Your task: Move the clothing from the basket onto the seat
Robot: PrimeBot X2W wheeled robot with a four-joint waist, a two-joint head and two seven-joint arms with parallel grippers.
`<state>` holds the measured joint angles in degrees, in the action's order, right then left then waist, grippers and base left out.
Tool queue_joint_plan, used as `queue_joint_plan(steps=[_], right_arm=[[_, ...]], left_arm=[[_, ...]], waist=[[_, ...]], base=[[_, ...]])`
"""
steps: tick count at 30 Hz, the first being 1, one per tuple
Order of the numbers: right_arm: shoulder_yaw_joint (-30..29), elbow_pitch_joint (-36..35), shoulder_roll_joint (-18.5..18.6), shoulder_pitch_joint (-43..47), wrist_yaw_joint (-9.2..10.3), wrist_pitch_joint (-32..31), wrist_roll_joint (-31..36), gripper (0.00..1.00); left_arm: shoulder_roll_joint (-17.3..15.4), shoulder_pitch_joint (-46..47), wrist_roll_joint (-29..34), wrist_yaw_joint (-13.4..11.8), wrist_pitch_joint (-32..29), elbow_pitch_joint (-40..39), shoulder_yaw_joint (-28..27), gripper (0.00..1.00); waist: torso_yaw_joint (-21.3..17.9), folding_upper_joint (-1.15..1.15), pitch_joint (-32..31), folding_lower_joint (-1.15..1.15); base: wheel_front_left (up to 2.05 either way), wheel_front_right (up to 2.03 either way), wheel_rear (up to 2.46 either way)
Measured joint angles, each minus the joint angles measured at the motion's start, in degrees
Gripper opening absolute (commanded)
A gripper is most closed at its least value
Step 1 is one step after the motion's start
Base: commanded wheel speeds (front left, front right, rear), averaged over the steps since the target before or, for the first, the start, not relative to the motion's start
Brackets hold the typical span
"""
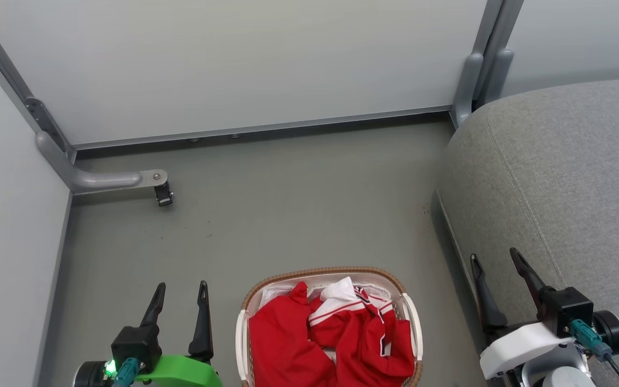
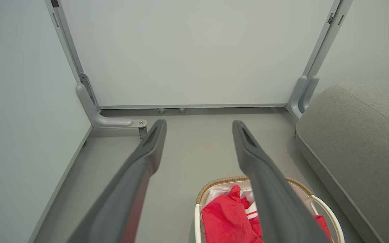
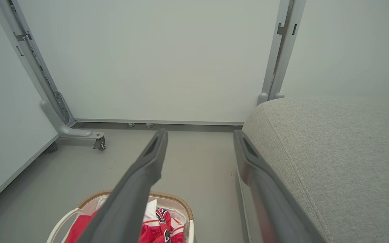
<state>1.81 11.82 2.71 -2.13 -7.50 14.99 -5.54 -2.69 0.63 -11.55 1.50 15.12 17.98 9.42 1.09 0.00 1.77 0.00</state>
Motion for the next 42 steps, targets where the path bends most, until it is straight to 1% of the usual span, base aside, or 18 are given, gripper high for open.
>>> queue_joint_plan(steps=[7, 10, 19, 23, 28, 34, 38, 42], right_arm=[[-0.18, -0.42, 0.0, -0.01, 0.0, 0.0, 0.05, 1.0], [-0.47, -0.83, 0.01, -0.22, 0.0, 0.0, 0.07, 1.0], [-2.14, -2.88, -0.01, -4.17, 0.0, 0.01, 0.6, 1.0], [-4.56, -4.13, 0.02, -7.4, -0.01, 0.01, 0.85, 1.0], [-8.05, -5.75, 0.01, -11.88, -0.01, 0.01, 0.94, 1.0], [-11.39, -7.47, 0.07, -17.27, -0.01, 0.0, 0.7, 1.0], [-12.14, -8.95, 0.11, -20.3, -0.01, 0.0, -0.08, 1.0], [-11.73, -10.87, 0.11, -22.99, -0.01, 0.0, -1.16, 1.0]], left_arm=[[-0.01, 0.01, 0.02, 0.03, 0.0, -0.29, 0.36, 1.0], [0.0, 0.63, 1.55, 0.56, 0.0, -0.09, 1.19, 1.0], [-0.04, 9.29, 5.05, 2.78, 0.01, 1.23, 3.33, 1.0], [-0.02, 15.3, 6.77, 3.88, 0.02, 4.83, 6.03, 1.0], [-0.04, 23.35, 9.44, 5.05, 0.01, 11.45, 11.14, 1.0], [-0.21, 32.04, 12.59, 5.64, 0.0, 20.95, 18.4, 1.0], [-0.11, 37.99, 12.59, 5.87, 0.01, 24.95, 23.98, 1.0], [0.02, 42.29, 10.72, 5.9, 0.01, 30.6, 30.49, 1.0]], waist=[[-0.08, 0.0, 0.51, 0.0], [-0.04, 0.0, 1.26, 0.0], [-0.21, 0.0, 6.29, 0.0], [-0.42, 0.0, 10.24, 0.0], [-0.88, 0.0, 16.48, 0.0], [-1.87, 0.0, 24.71, 0.0], [-2.99, 0.0, 30.21, 0.01], [-4.5, 0.0, 35.41, 0.01]], base=[[0.0, 0.0, 0.0], [0.0, 0.0, 0.0], [0.0, 0.0, 0.0], [0.0, 0.0, 0.0], [0.0, 0.0, 0.0], [0.0, 0.0, 0.0], [0.0, 0.0, 0.0], [0.0, 0.0, 0.0]])
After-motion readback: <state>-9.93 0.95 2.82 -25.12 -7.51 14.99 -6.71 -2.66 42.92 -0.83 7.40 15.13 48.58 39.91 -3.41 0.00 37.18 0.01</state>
